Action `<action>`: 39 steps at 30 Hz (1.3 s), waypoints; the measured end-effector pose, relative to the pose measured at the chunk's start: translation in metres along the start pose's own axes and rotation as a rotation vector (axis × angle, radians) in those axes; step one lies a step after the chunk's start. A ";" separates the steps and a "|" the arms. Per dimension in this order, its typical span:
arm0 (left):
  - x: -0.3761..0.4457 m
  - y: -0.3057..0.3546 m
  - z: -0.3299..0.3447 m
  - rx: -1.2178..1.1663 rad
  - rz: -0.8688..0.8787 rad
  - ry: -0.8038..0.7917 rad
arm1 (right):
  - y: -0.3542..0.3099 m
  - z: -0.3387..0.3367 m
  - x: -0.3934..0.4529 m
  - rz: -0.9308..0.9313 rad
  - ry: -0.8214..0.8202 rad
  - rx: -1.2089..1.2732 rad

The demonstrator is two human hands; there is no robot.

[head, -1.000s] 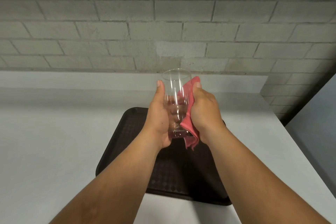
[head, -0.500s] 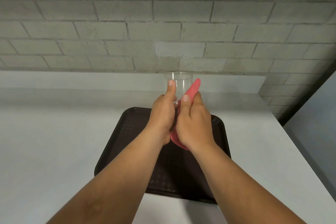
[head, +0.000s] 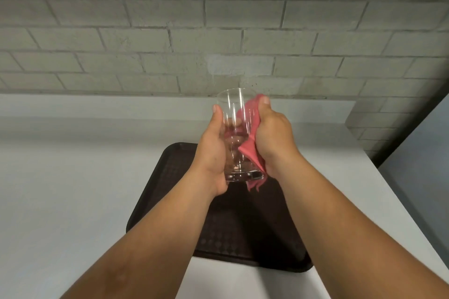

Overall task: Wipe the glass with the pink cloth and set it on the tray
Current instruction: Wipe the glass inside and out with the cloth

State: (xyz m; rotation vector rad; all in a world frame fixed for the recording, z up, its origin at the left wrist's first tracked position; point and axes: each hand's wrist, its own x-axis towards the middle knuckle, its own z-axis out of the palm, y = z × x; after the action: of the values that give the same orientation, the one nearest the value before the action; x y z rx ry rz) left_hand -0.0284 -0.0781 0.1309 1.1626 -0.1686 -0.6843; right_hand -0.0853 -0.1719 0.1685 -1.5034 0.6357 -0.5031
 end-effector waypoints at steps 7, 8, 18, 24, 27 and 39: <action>0.004 0.005 0.006 0.091 0.000 0.150 | 0.035 0.019 -0.035 -0.259 0.045 -0.365; 0.004 0.006 0.006 0.100 0.012 0.159 | 0.037 0.023 -0.039 -0.284 0.045 -0.411; 0.005 -0.008 0.001 0.129 0.048 0.069 | 0.007 0.014 0.002 -0.204 0.119 -0.293; 0.004 0.004 0.000 0.068 0.029 0.119 | 0.022 0.008 -0.009 -0.025 -0.029 -0.115; 0.007 0.006 0.003 0.161 0.031 0.177 | 0.036 0.019 -0.025 -0.205 0.031 -0.334; 0.003 0.003 0.002 0.133 0.064 0.063 | 0.009 0.009 0.016 -0.070 0.077 -0.091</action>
State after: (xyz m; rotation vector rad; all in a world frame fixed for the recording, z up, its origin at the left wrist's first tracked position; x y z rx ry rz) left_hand -0.0254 -0.0807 0.1338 1.2986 -0.2001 -0.5860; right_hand -0.0687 -0.1756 0.1582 -1.6022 0.6749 -0.5948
